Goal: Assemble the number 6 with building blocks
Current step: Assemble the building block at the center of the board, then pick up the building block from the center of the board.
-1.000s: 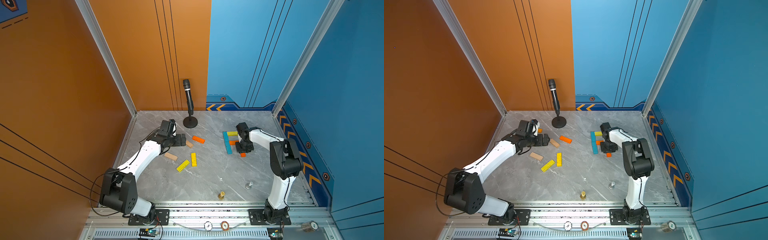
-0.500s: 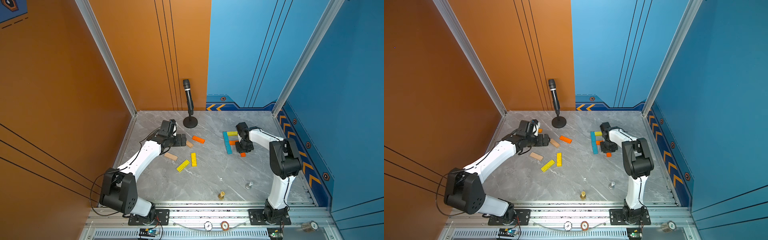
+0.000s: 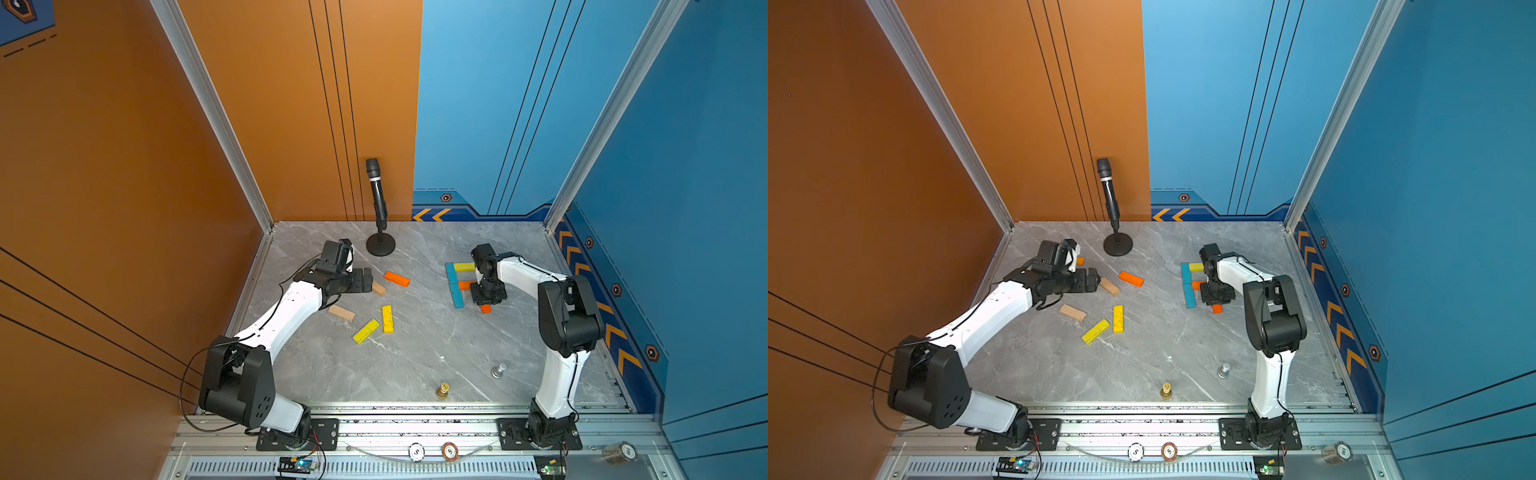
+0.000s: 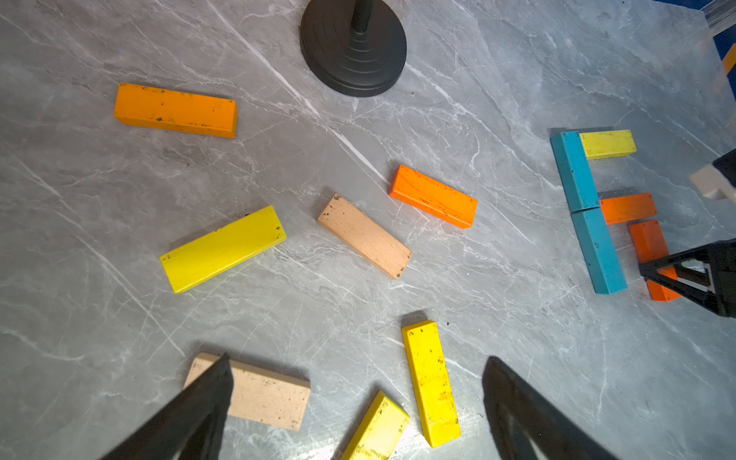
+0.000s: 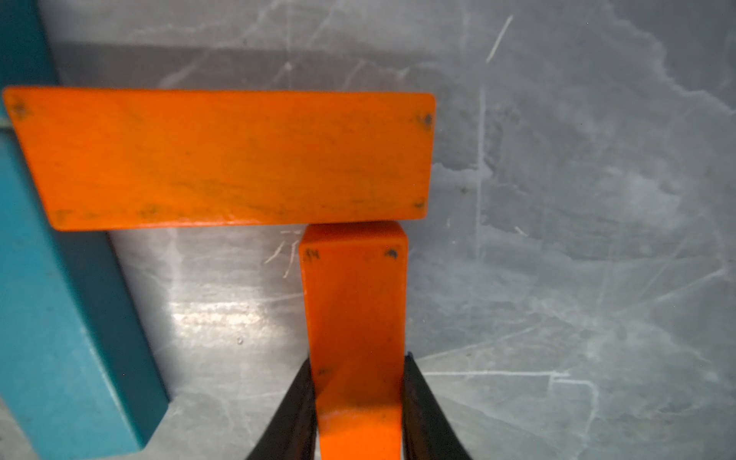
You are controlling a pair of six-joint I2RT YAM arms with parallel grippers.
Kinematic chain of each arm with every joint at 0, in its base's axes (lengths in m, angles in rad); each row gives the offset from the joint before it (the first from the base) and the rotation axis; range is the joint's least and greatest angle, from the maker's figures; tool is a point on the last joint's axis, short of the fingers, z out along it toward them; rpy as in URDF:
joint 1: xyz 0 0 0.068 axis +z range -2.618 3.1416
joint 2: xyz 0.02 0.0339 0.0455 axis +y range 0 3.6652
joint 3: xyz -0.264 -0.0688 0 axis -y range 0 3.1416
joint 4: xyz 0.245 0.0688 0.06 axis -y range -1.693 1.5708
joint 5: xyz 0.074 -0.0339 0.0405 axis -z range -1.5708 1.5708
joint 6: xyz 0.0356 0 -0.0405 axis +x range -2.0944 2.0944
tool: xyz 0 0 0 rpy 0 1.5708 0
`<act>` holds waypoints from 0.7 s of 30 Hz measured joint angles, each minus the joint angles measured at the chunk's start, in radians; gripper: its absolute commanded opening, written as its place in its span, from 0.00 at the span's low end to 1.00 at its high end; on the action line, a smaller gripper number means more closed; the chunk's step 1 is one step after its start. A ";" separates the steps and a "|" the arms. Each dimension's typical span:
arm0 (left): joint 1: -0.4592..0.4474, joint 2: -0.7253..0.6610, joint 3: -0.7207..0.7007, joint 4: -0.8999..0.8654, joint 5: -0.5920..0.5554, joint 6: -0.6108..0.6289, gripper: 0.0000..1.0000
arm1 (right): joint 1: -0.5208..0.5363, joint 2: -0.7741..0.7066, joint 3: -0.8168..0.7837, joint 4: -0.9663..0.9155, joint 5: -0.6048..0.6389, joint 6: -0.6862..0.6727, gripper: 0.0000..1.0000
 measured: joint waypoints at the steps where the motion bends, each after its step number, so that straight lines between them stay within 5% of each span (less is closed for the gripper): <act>1: 0.000 0.000 0.000 0.000 0.000 0.000 0.98 | 0.000 0.000 0.000 0.000 0.000 0.000 0.33; 5: 0.000 0.000 0.000 0.000 0.000 0.000 0.98 | 0.000 0.002 0.002 0.000 0.000 0.000 0.33; 14: 0.000 0.000 0.000 0.000 0.000 0.000 0.98 | 0.001 0.002 0.008 0.001 0.015 0.006 0.56; 21: 0.000 0.000 0.000 0.000 -0.001 0.007 0.98 | 0.001 -0.052 0.022 -0.020 0.014 0.007 0.63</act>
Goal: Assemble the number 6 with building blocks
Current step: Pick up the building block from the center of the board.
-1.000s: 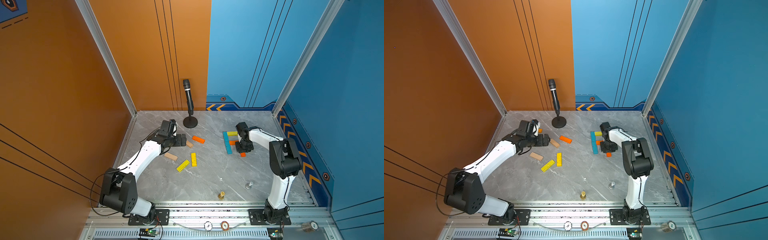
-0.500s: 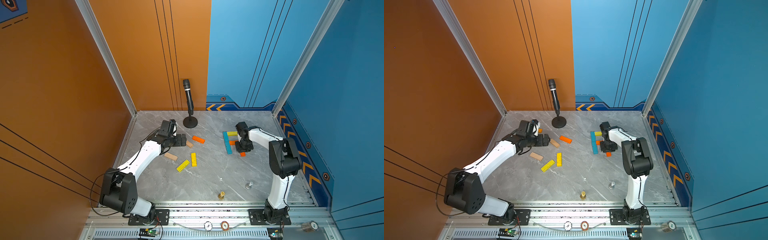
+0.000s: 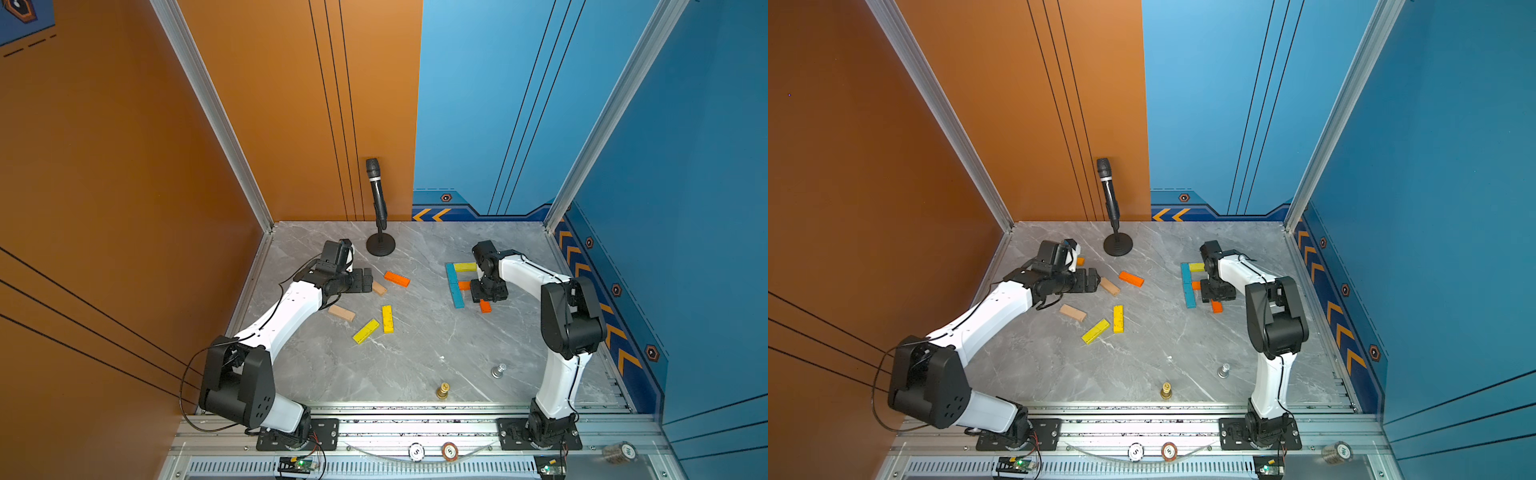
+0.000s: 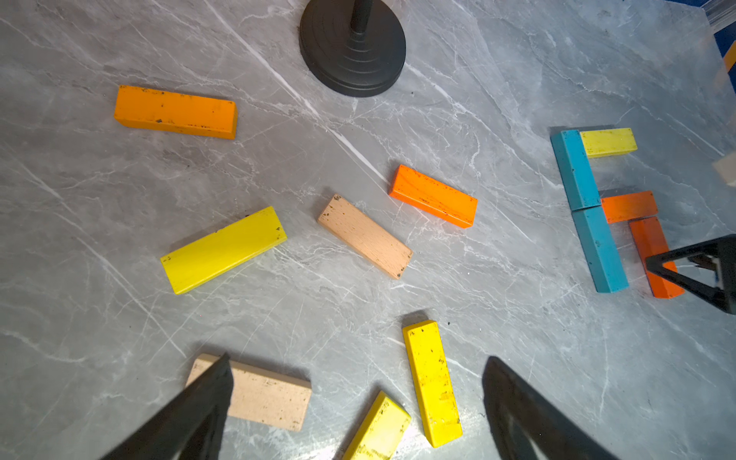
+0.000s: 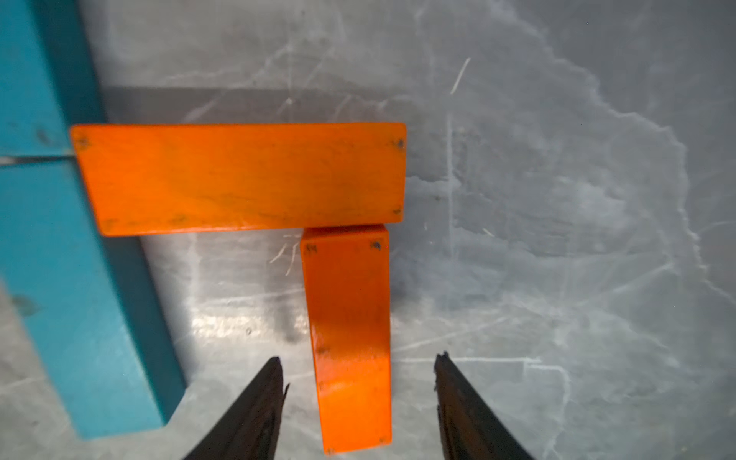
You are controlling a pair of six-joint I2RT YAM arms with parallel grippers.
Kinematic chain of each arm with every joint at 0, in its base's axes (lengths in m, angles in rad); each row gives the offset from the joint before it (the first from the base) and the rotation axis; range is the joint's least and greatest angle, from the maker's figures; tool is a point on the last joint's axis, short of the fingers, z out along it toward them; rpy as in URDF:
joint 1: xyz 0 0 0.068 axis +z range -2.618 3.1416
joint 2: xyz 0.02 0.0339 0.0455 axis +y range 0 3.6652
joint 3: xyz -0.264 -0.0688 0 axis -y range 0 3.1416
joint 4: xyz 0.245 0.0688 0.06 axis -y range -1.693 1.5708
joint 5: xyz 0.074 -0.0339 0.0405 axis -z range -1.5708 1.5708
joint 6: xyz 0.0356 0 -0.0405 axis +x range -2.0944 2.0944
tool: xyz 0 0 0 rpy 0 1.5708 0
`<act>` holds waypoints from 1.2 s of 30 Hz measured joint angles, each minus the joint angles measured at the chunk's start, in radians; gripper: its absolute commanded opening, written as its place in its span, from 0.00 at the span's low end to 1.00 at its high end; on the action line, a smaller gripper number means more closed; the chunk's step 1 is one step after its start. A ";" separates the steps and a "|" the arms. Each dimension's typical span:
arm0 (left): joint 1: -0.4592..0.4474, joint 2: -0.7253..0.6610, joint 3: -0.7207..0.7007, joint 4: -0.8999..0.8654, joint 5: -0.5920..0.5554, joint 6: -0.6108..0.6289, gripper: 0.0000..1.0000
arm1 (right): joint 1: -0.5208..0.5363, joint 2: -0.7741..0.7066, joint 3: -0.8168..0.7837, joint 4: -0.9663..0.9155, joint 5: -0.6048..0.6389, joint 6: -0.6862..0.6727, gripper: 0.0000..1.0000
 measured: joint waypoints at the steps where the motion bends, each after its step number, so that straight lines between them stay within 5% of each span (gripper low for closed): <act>1: 0.000 0.000 0.000 0.000 -0.001 0.000 0.98 | 0.001 -0.027 0.003 -0.005 -0.001 0.000 0.63; 7: 0.000 0.000 0.000 -0.001 -0.008 0.000 0.98 | 0.060 -0.257 -0.015 0.060 -0.024 0.008 0.69; 12: 0.000 0.000 0.000 -0.010 -0.020 -0.002 0.98 | 0.225 -0.338 -0.090 0.198 -0.042 0.026 0.70; 24: 0.049 0.000 0.021 -0.061 -0.079 -0.027 0.99 | 0.595 0.047 0.098 0.275 0.010 0.196 0.65; 36: 0.142 0.000 0.021 -0.075 -0.087 -0.072 0.98 | 0.681 0.203 0.225 0.215 0.017 0.313 0.58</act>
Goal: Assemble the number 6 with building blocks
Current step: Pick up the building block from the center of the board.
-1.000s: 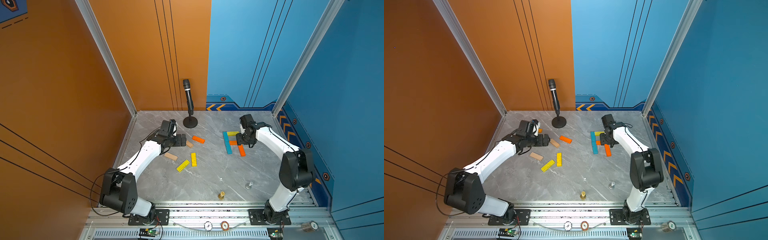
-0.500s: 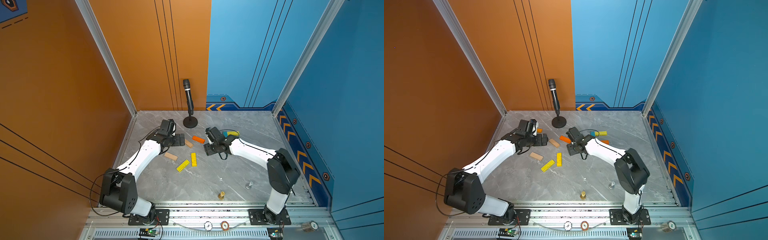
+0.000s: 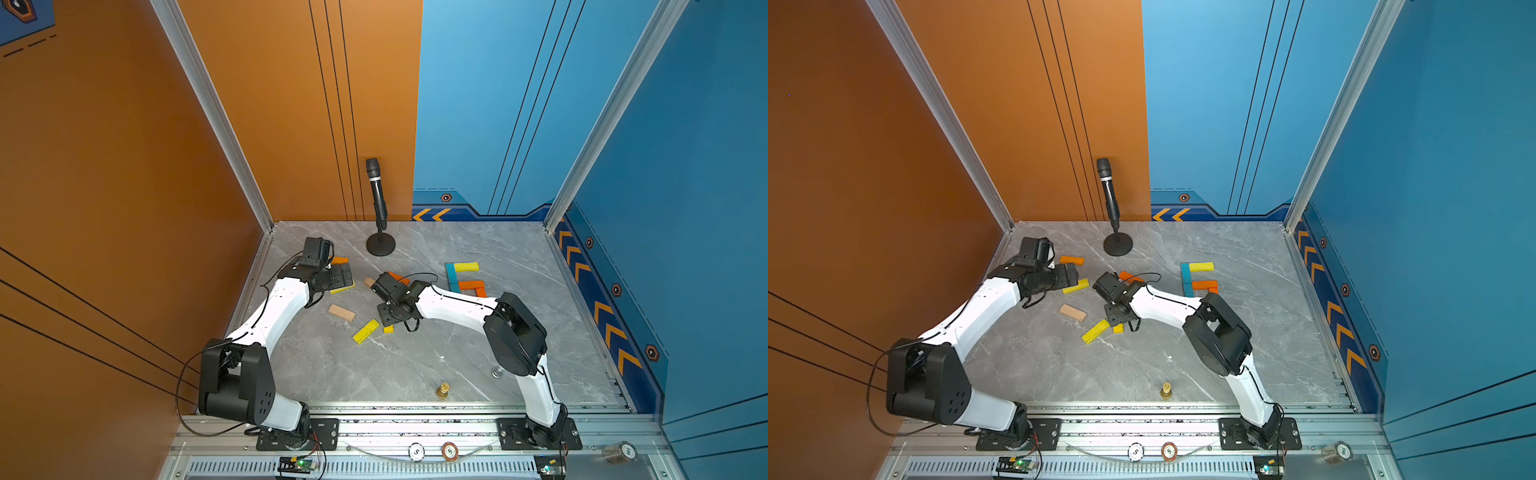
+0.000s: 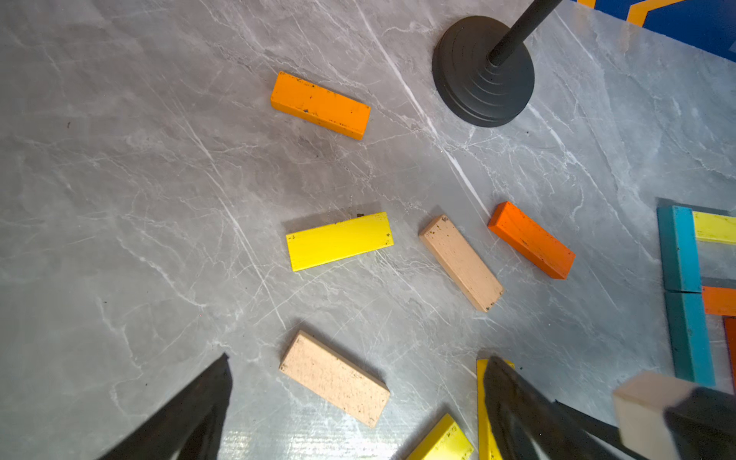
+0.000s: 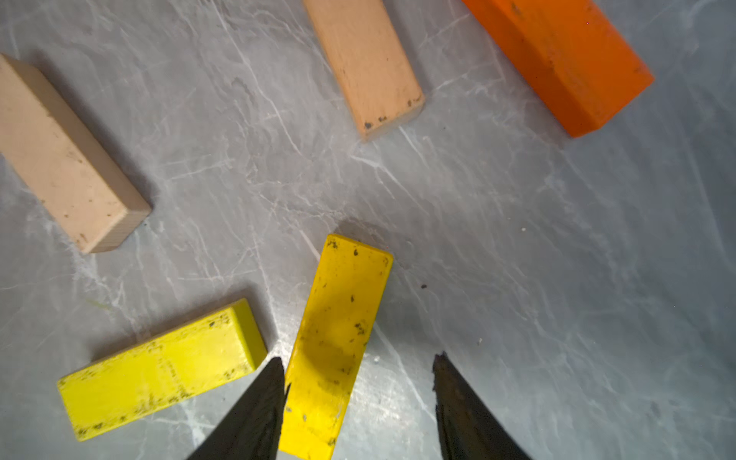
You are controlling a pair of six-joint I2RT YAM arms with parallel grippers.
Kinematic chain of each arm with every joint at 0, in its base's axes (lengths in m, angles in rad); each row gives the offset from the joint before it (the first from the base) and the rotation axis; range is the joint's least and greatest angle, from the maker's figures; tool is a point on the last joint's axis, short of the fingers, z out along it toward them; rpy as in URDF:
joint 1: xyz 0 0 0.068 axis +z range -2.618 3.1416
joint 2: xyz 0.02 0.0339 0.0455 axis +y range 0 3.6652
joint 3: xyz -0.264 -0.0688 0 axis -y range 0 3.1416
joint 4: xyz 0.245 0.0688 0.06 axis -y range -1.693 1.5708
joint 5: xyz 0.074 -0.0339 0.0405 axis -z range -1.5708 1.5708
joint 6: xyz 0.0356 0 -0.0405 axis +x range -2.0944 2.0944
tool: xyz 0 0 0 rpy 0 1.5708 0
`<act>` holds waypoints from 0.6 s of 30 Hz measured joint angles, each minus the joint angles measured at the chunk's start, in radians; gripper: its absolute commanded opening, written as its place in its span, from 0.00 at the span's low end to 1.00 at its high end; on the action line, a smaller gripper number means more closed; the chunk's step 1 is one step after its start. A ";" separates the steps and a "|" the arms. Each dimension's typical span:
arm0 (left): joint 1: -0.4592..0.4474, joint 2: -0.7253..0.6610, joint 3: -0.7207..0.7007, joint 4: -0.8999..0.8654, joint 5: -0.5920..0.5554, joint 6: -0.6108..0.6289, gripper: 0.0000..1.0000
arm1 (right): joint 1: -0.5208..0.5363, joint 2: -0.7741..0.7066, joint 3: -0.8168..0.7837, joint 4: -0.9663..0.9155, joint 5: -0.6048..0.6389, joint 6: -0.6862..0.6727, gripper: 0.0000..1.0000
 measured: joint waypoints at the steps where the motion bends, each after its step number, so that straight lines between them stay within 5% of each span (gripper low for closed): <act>1: 0.001 0.000 0.000 0.000 0.002 0.000 0.99 | 0.001 0.011 0.006 -0.003 -0.001 0.002 0.57; 18: 0.002 0.000 0.000 0.000 0.013 -0.011 0.98 | 0.004 0.056 0.055 -0.089 -0.006 0.045 0.25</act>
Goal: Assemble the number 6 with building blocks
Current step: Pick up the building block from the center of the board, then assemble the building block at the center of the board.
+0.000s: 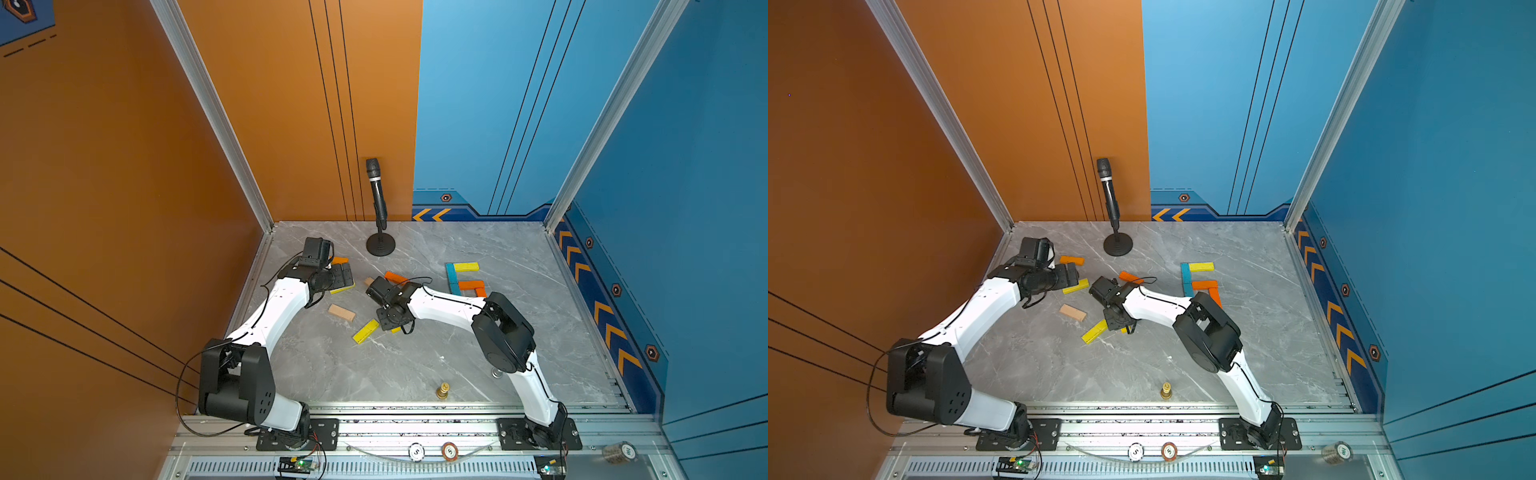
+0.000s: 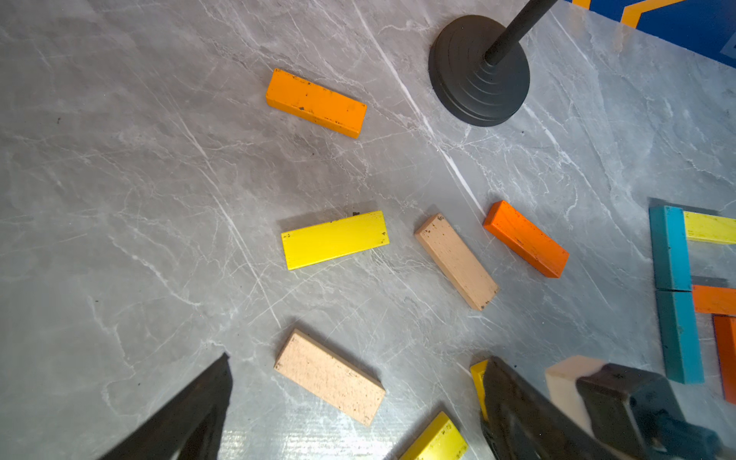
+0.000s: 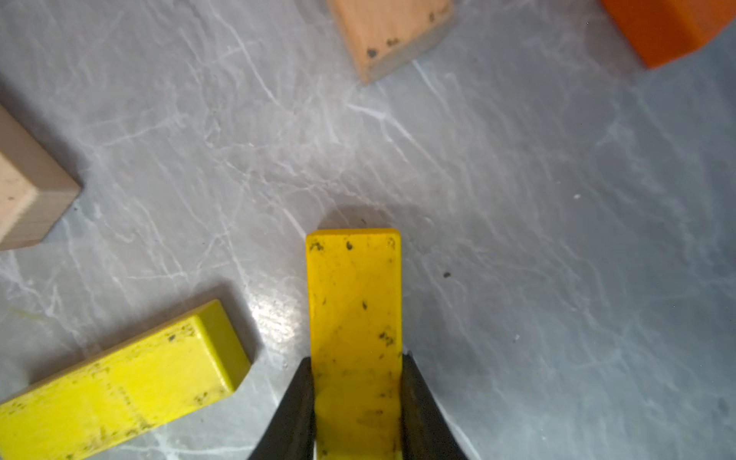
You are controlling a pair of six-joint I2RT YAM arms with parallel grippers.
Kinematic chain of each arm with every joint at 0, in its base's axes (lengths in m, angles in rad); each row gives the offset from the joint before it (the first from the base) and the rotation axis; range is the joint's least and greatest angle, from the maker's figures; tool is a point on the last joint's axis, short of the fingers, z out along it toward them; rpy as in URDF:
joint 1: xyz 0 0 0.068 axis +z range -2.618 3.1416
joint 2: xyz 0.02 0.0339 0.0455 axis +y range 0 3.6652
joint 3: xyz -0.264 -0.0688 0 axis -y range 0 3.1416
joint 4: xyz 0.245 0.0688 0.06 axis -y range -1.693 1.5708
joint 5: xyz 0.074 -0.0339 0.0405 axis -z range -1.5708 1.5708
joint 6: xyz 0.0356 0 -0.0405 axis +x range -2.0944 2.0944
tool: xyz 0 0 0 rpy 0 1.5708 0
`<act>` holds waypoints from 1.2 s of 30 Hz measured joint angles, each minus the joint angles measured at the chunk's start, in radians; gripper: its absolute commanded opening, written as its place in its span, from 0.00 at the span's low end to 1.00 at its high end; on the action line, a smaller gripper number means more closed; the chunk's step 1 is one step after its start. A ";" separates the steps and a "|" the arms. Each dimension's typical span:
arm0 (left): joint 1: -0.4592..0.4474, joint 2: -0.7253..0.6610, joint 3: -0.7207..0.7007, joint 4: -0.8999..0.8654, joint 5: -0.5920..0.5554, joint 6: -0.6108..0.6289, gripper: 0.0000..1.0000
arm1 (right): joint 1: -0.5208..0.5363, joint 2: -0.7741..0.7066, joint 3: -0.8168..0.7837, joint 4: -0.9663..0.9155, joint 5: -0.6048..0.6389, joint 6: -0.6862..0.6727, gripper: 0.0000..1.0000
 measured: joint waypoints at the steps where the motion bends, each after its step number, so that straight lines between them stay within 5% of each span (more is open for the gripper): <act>1: 0.000 0.000 0.000 0.000 0.002 -0.003 0.98 | -0.007 -0.014 -0.010 -0.001 0.000 0.000 0.25; 11: -0.020 0.000 0.000 0.000 0.023 -0.012 0.98 | -0.114 -0.443 -0.296 -0.016 0.050 0.051 0.25; 20: -0.060 0.000 0.000 0.000 0.042 -0.015 0.98 | -0.200 -0.740 -0.675 -0.020 0.143 0.303 0.26; 28: -0.080 0.000 0.000 0.000 0.044 -0.015 0.98 | -0.273 -0.865 -0.858 0.018 0.165 0.596 0.27; 36: -0.088 0.000 0.000 0.000 0.046 -0.015 0.98 | -0.272 -0.778 -0.856 0.079 0.156 0.833 0.26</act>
